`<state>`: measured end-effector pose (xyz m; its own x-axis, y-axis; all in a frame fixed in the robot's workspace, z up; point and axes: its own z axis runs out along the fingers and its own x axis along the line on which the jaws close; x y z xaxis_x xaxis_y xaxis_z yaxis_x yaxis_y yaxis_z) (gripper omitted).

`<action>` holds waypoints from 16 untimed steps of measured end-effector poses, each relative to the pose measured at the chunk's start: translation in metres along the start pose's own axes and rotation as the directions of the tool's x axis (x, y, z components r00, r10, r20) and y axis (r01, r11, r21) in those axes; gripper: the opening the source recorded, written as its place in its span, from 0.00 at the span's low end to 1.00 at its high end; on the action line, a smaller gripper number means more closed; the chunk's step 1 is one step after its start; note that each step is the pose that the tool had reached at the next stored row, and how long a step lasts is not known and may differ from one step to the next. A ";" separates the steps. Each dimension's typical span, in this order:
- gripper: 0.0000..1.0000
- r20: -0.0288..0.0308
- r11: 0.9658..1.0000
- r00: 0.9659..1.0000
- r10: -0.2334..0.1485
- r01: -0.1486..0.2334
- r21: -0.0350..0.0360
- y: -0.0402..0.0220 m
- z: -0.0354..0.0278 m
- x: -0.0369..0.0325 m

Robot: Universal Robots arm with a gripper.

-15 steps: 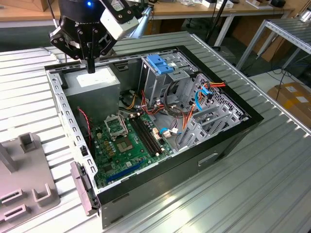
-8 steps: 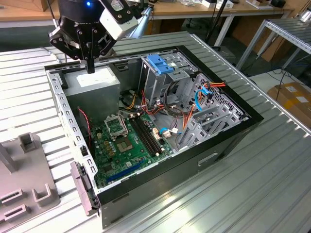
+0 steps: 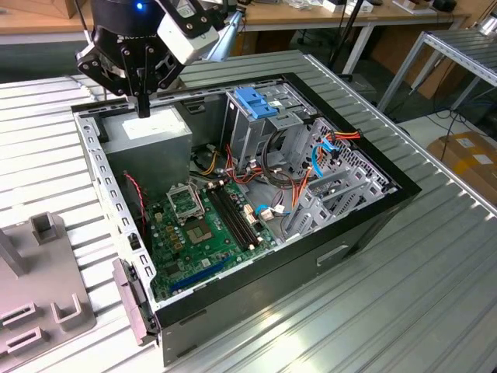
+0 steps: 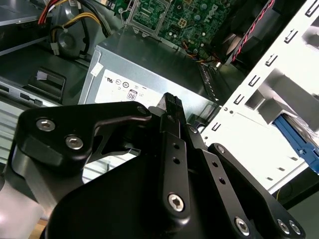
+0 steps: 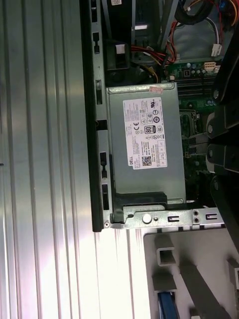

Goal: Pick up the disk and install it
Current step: 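Reach for the disk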

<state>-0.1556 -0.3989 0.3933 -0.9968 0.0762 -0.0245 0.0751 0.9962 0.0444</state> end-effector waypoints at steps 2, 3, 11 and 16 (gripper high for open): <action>0.11 0.000 1.000 1.000 0.000 0.000 0.000 -0.0001 0.0000 0.0012; 0.11 0.000 1.000 1.000 0.000 0.000 0.000 -0.0001 0.0000 0.0018; 0.11 0.000 1.000 1.000 0.000 0.000 0.000 -0.0004 -0.0001 0.0052; 0.11 0.000 1.000 1.000 0.000 0.000 0.000 -0.0008 -0.0001 0.0107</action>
<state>-0.1663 -0.3989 0.3932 -0.9968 0.0763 -0.0245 0.0751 0.9962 0.0444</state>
